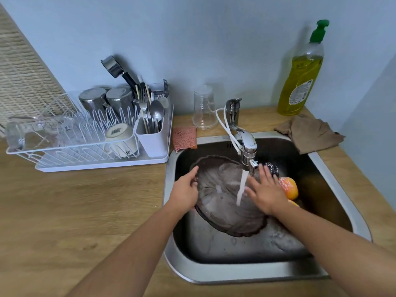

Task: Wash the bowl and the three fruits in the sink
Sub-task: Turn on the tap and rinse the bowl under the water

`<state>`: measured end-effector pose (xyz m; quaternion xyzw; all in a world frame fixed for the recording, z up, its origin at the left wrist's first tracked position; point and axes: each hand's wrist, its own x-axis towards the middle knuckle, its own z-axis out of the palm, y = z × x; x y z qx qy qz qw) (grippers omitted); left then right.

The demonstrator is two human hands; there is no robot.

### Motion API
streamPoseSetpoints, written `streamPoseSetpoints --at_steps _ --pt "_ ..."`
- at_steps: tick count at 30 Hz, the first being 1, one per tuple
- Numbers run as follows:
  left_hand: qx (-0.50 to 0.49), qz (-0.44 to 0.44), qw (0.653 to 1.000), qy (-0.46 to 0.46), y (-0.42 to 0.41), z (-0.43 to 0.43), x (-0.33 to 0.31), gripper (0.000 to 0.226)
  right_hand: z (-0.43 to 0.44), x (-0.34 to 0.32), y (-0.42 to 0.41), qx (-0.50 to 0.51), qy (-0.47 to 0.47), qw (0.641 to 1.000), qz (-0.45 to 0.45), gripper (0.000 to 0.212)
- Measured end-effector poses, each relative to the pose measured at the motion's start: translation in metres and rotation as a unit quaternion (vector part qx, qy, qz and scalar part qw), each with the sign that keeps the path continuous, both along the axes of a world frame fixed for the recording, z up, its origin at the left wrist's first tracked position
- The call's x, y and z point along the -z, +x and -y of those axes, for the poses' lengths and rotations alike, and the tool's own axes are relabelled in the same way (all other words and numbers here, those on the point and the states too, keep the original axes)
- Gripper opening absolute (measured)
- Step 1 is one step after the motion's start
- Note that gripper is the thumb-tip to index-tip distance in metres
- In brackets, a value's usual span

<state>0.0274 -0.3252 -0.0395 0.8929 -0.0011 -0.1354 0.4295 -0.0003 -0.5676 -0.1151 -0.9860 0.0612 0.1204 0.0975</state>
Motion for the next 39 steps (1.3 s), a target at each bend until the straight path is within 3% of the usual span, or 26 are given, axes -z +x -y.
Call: streamPoseSetpoints --at_steps 4,7,10,13,16,20,22,26,27,30,32,35,39 --pt "-0.021 0.024 0.999 -0.014 -0.008 0.01 -0.002 0.052 -0.021 0.0 0.006 0.028 0.002 1.0 0.01 0.062" --pt "-0.053 0.067 0.996 0.006 -0.008 0.015 -0.004 0.056 -0.061 0.0 -0.013 -0.021 0.077 0.994 -0.071 0.071" --pt "-0.062 0.07 0.995 0.022 -0.007 0.01 0.0 0.058 -0.072 -0.008 -0.032 -0.107 0.172 0.966 -0.161 0.062" --pt "-0.046 0.029 0.999 -0.002 -0.008 0.0 0.004 0.056 -0.037 0.0 -0.025 -0.18 0.075 0.976 -0.093 0.057" --pt "-0.001 -0.023 1.0 -0.016 -0.008 -0.002 0.006 0.053 -0.002 0.001 -0.007 -0.092 -0.024 0.995 -0.04 0.062" --pt "0.029 -0.036 0.998 -0.045 -0.011 0.003 0.008 0.052 -0.037 -0.016 0.026 0.039 0.0 0.999 0.0 0.066" --pt "0.032 -0.031 0.998 -0.047 -0.015 0.004 0.007 0.052 -0.064 -0.024 0.038 0.052 0.033 0.998 0.013 0.067" --pt "-0.011 -0.019 0.998 -0.059 -0.012 -0.004 0.01 0.051 -0.058 -0.02 0.034 -0.126 0.003 0.99 0.055 0.063" --pt "-0.015 -0.023 0.998 -0.061 -0.01 -0.007 0.01 0.051 -0.048 -0.014 0.033 -0.138 -0.023 0.989 0.048 0.061" --pt "-0.004 -0.027 0.997 -0.068 -0.009 -0.006 0.007 0.051 -0.043 -0.006 0.029 -0.045 -0.058 0.997 0.006 0.062" --pt "-0.006 -0.025 0.997 -0.07 -0.01 -0.002 0.005 0.052 -0.068 -0.004 0.025 -0.032 -0.003 0.999 -0.002 0.061" --pt "-0.041 -0.02 0.995 -0.089 -0.007 -0.003 0.007 0.052 -0.101 -0.009 0.017 -0.11 0.113 0.986 -0.048 0.063" --pt "-0.077 -0.039 0.992 -0.089 -0.002 -0.011 0.007 0.052 -0.076 -0.012 0.002 -0.229 0.093 0.959 -0.138 0.067"
